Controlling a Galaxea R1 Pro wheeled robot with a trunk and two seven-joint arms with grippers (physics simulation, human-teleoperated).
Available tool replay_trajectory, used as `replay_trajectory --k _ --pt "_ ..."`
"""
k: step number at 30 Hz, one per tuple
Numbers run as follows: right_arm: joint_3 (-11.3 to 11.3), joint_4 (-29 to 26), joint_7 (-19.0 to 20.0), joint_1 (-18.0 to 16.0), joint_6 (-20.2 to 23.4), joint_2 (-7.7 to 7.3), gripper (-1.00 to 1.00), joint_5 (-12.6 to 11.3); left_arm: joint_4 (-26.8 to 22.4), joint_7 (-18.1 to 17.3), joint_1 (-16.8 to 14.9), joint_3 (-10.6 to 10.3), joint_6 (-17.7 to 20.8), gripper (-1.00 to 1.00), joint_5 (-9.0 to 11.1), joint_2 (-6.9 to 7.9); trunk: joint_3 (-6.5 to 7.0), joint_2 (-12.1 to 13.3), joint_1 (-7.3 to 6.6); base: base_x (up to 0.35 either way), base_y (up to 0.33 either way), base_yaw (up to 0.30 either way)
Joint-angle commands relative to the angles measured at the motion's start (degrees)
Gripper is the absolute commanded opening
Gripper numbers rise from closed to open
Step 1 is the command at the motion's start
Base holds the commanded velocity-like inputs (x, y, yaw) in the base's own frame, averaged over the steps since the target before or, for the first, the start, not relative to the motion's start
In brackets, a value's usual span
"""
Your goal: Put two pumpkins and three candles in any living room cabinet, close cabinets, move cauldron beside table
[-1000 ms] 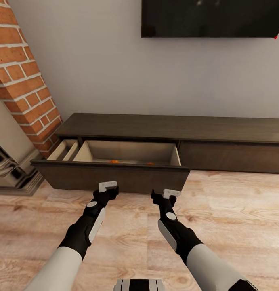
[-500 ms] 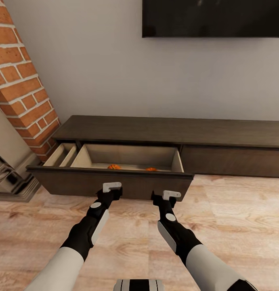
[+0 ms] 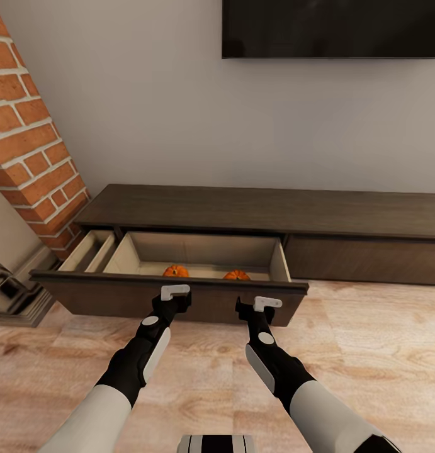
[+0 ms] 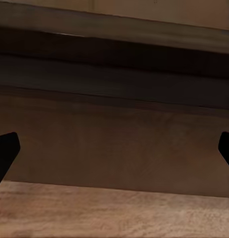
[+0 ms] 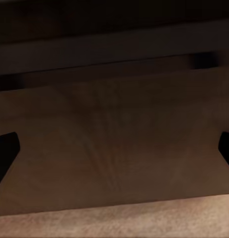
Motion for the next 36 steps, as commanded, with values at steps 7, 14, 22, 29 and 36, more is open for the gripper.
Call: replay_trajectory --k 7,14,22,29,36 --pt "0.0 0.0 0.0 0.0 0.0 -0.05 1.0 0.0 0.0 0.0 0.0 0.0 -0.2 1.0 0.0 0.04 0.0 0.0 0.0 0.178 0.0 0.0" --pt "0.0 0.1 -0.1 0.0 0.0 0.0 1.0 0.0 0.0 0.0 0.0 0.0 -0.2 1.0 0.0 0.07 0.0 0.0 0.0 0.034 0.0 0.0" --pt "0.0 0.1 -0.1 0.0 -0.1 0.0 1.0 0.0 0.1 0.0 0.0 0.0 -0.1 1.0 0.1 0.09 0.0 0.0 0.0 0.267 0.0 0.0" --pt "0.0 0.1 -0.1 0.0 -0.1 -0.05 1.0 0.0 0.1 0.0 0.0 0.0 -0.1 1.0 0.1 0.09 0.0 0.0 0.0 0.328 0.0 0.0" --pt "0.0 0.1 -0.1 0.0 0.0 -0.09 1.0 0.0 0.1 0.0 0.0 0.0 0.0 1.0 0.1 0.01 0.0 0.0 0.0 0.298 0.0 0.0"
